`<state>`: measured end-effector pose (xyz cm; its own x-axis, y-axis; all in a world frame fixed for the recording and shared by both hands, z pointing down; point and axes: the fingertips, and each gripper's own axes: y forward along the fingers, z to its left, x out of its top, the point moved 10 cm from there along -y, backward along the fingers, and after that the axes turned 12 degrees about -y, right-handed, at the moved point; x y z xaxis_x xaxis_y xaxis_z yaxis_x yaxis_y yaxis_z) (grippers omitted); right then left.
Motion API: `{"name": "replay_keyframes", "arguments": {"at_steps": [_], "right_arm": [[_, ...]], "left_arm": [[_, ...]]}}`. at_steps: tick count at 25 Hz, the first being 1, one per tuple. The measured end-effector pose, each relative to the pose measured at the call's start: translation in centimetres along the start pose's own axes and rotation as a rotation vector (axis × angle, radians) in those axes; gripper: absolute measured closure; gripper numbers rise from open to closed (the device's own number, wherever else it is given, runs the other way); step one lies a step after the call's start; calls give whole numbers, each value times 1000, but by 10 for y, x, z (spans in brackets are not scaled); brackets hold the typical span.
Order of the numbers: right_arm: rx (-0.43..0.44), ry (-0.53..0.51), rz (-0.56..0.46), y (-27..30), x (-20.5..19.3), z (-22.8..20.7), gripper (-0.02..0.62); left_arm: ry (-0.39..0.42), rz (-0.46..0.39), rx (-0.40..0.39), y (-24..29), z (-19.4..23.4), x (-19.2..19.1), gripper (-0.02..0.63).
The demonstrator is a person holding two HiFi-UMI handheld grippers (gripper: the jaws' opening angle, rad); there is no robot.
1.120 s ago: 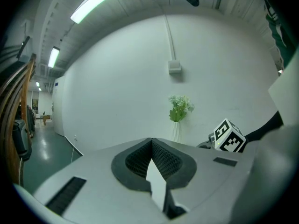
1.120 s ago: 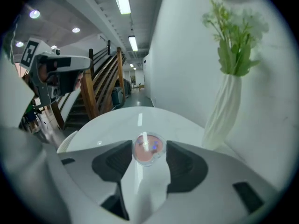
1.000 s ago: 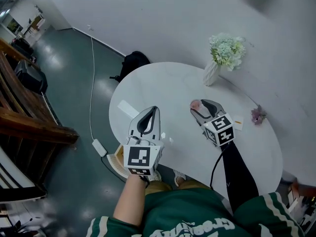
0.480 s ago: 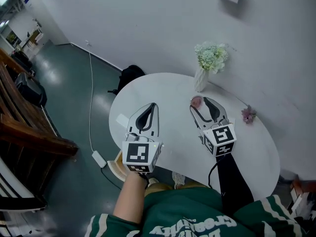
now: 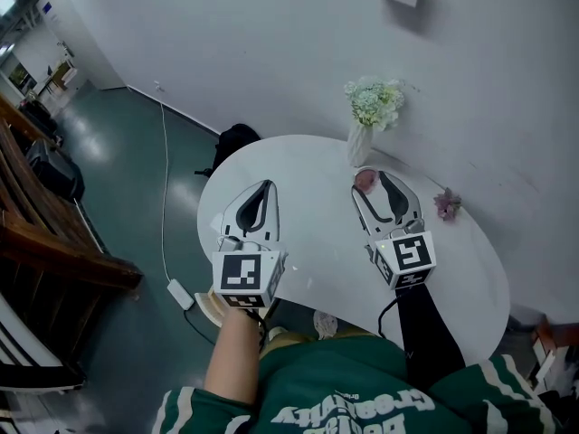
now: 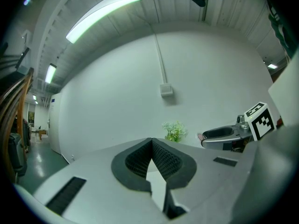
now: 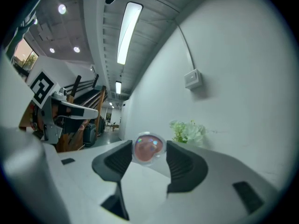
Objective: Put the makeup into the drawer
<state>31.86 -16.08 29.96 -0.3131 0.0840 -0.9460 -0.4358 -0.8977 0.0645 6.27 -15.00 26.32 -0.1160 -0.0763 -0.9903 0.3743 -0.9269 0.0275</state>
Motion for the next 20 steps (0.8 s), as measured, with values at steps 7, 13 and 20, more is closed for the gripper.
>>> {"name": "replay_keyframes", "arguments": {"at_steps": [7, 13, 20], "right_arm": [[6, -3, 2, -3, 1, 0, 359], [61, -5, -12, 8, 5, 17, 359], [171, -8, -42, 37, 18, 63, 359]], "left_arm": [[5, 0, 8, -7, -4, -2, 606], [18, 6, 48, -23, 5, -5, 606], [46, 32, 162, -62, 42, -6, 606]]}}
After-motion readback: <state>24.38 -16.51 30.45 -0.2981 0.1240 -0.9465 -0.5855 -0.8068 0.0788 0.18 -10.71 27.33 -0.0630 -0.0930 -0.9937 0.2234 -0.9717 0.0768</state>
